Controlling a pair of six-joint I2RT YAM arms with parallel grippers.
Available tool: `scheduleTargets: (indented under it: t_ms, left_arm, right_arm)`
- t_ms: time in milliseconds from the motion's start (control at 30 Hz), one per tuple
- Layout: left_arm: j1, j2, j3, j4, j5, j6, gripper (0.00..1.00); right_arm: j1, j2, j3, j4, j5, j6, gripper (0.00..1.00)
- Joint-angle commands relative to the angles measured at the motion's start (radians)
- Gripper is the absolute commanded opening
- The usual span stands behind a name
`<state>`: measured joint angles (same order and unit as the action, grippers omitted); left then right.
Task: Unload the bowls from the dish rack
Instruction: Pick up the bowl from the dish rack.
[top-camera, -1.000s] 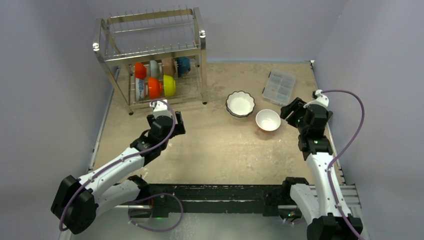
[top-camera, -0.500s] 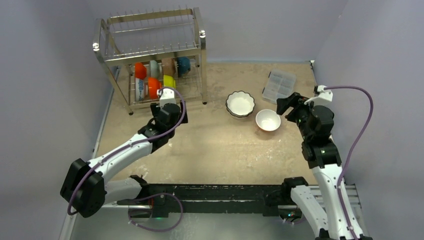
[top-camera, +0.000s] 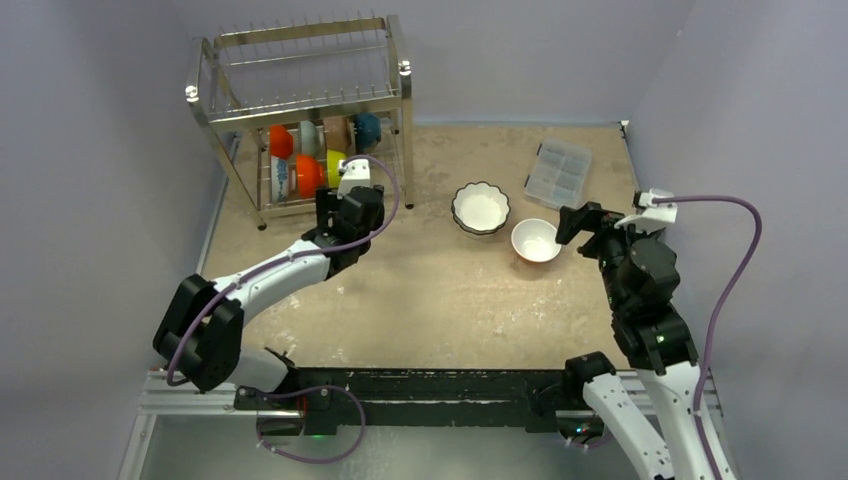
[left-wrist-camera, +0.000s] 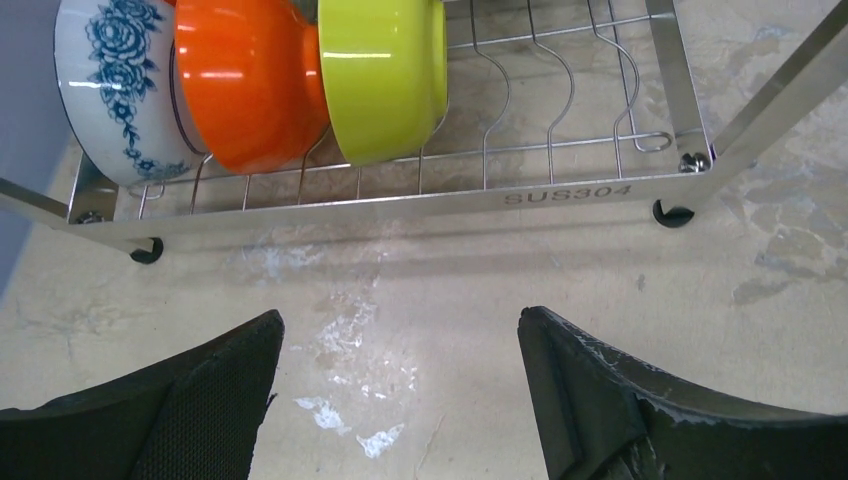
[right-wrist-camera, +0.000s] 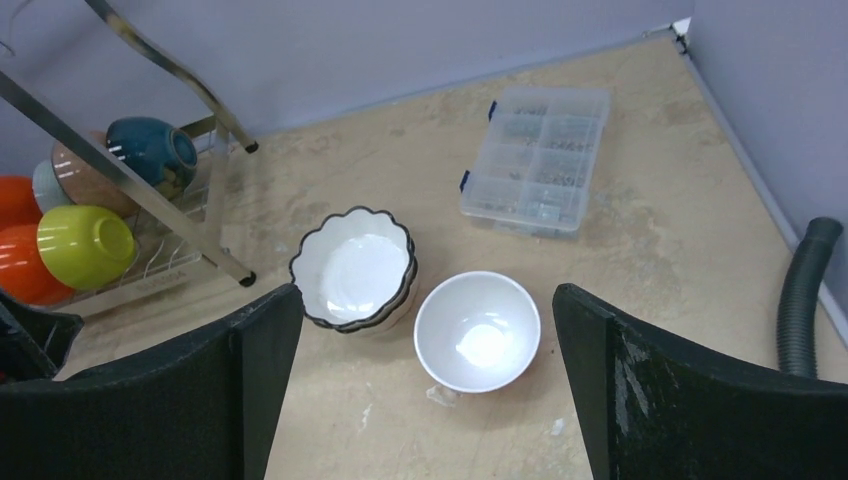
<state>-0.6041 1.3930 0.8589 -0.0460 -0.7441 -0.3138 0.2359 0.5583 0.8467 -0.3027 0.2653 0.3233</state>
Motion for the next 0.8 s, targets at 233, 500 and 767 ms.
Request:
scheduleTargets:
  t_ms: [233,500,767]
  left_arm:
    - [0.041,0.179,0.142,0.143,-0.086,0.082,0.87]
    - [0.05,0.28,0.192,0.235,-0.191,0.12,0.86]
    - [0.069,0.362,0.221,0.354,-0.248,0.13,0.86]
  right_arm:
    - [0.083,-0.198,-0.159,0.176,0.154,-0.125,0.99]
    - [0.097,-0.233,-0.217,0.233,0.131,-0.148,0.99]
    - [0.1,-0.244,-0.24,0.261,0.092,-0.157,0.99]
